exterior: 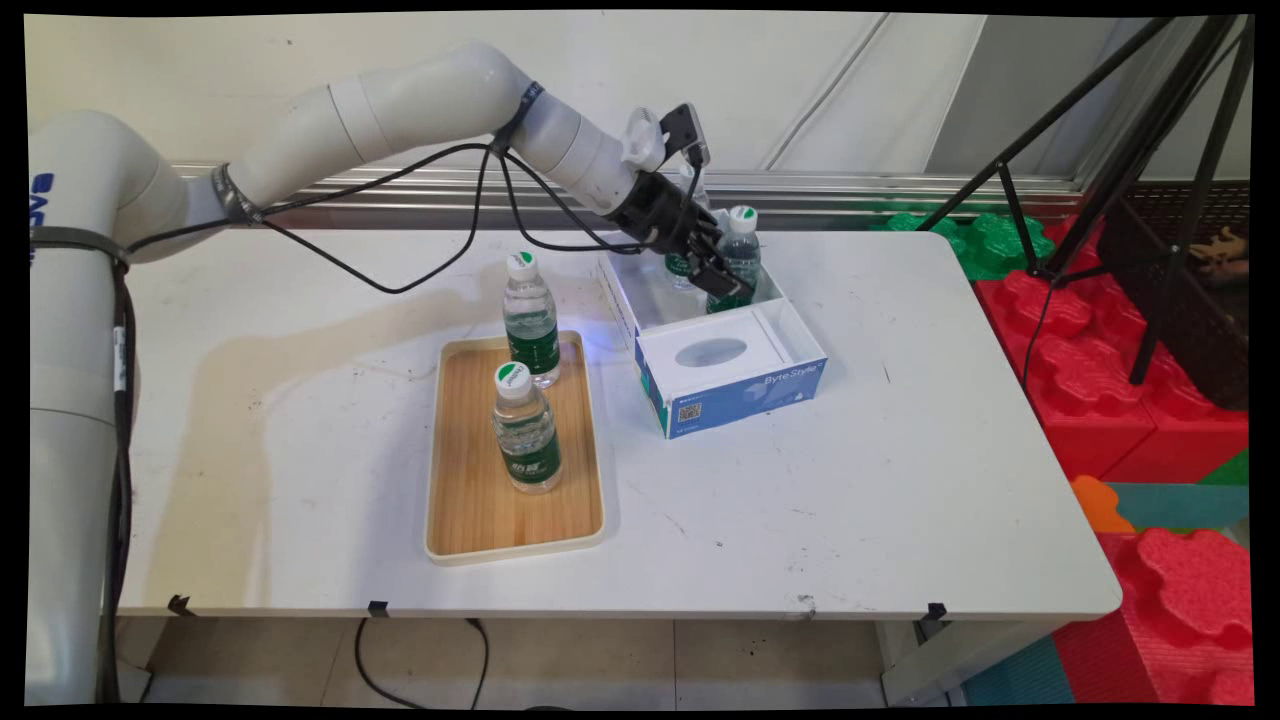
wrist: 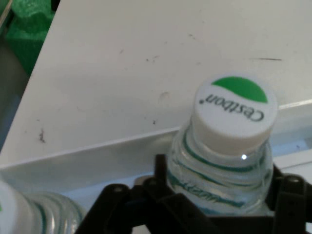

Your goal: Place the picked object on the tray

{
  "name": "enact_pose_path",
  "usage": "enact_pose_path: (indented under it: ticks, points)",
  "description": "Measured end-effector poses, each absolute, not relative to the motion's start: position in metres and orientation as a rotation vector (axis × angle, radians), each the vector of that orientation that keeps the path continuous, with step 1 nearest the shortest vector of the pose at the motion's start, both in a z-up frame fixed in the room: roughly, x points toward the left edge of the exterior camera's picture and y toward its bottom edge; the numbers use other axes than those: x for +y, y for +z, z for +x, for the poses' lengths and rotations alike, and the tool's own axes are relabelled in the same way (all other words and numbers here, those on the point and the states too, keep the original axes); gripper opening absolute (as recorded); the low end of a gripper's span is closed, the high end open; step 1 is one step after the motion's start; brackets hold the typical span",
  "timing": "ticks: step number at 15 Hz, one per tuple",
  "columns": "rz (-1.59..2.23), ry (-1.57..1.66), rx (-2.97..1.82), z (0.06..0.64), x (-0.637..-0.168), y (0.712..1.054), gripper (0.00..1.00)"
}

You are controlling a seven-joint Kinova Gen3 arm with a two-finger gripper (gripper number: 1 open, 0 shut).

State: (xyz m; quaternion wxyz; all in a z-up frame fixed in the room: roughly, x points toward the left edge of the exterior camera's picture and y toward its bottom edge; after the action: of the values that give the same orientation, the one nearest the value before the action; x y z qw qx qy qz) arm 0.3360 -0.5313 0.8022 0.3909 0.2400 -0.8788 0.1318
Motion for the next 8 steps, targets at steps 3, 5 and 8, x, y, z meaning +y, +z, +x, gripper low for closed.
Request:
enact_pose_path:
  ticks: [3, 5, 8]
  points:
    - [0.606, 0.333, -2.229, 0.3343, -0.5316, 0.8009, 0.00]
    - [0.605, 0.331, -2.226, 0.3335, -0.5309, 0.8006, 0.00]
    - [0.604, 0.330, -2.224, 0.3333, -0.5299, 0.8013, 0.00]
